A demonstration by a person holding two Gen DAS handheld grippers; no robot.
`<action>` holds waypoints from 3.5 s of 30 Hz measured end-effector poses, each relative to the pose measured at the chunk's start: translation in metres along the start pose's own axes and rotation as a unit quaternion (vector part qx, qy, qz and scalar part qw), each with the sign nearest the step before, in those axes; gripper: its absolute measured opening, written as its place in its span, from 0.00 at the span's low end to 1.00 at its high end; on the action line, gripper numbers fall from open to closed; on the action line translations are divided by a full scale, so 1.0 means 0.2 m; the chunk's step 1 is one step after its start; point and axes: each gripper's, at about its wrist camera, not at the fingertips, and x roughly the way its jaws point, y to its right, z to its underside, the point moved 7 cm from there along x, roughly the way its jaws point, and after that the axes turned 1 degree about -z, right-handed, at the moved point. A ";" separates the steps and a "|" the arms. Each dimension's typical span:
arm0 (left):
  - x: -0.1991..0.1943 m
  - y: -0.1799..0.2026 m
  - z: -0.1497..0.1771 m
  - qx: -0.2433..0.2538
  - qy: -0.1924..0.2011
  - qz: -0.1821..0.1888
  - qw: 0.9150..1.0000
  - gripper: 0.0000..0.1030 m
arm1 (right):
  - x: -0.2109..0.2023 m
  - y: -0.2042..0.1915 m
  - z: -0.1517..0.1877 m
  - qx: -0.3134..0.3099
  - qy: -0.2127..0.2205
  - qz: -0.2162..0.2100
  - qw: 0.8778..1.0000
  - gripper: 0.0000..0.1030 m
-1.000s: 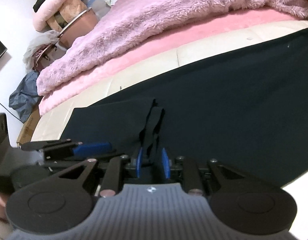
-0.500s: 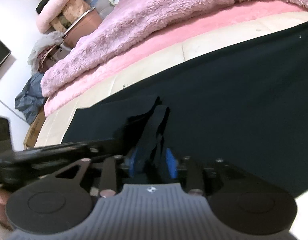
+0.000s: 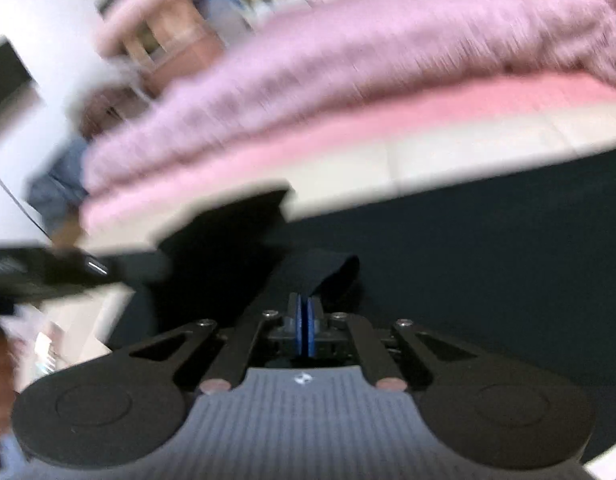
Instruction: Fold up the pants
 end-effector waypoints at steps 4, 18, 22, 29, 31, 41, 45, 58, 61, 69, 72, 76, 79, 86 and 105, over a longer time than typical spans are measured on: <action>0.05 -0.01 0.05 0.000 -0.018 -0.003 1.000 0.04 | 0.03 0.06 0.05 0.012 -0.015 0.031 0.999 0.04; 0.21 0.03 0.17 0.033 -0.084 -0.011 0.996 0.04 | 0.07 0.01 0.14 -0.036 -0.036 0.003 0.999 0.00; 0.29 -0.01 0.22 -0.006 -0.115 0.004 0.993 0.07 | 0.07 0.01 0.16 -0.039 -0.036 0.006 0.999 0.00; 0.30 -0.04 0.24 -0.057 -0.140 0.061 0.987 0.13 | -0.01 0.01 0.17 -0.046 -0.040 0.009 0.998 0.02; 0.24 -0.05 0.20 -0.052 -0.118 0.064 0.990 0.18 | -0.05 0.02 0.15 -0.036 -0.030 0.008 0.999 0.06; -0.04 -0.34 0.07 -0.083 -0.034 -0.014 0.996 0.19 | 0.11 0.05 0.05 0.074 -0.036 -0.051 0.995 0.19; -0.06 -0.39 0.06 -0.083 -0.026 -0.035 0.996 0.19 | 0.16 0.10 0.05 0.141 -0.032 -0.081 0.986 0.00; 0.07 -0.37 0.16 -0.025 -0.048 -0.071 0.996 0.19 | 0.06 0.09 0.04 0.099 -0.017 -0.035 0.994 0.20; 0.07 -0.37 0.16 -0.029 -0.047 -0.069 0.996 0.19 | 0.05 0.12 0.04 0.102 -0.022 -0.039 0.994 0.34; 0.08 -0.40 0.15 -0.047 -0.046 -0.064 0.996 0.19 | 0.16 0.15 0.07 0.154 -0.032 -0.084 0.984 0.05; 0.04 -0.38 0.13 -0.043 -0.040 -0.064 0.996 0.19 | 0.16 0.16 0.07 0.173 -0.027 -0.085 0.981 0.00; -0.12 -0.39 0.04 -0.055 0.004 -0.066 0.996 0.19 | 0.07 0.04 -0.02 0.123 -0.017 -0.080 0.989 0.00; -0.27 -0.45 -0.03 -0.057 0.041 -0.087 0.994 0.19 | -0.04 -0.10 -0.16 0.075 -0.007 -0.088 0.993 0.00; -0.53 -0.58 -0.13 -0.078 0.098 -0.123 0.984 0.19 | -0.42 -0.35 -0.64 -0.029 0.026 -0.104 0.994 0.00; -0.05 -0.25 -0.15 -0.002 0.023 -0.089 0.996 0.19 | -1.03 0.68 -1.02 0.012 0.019 0.072 0.997 0.00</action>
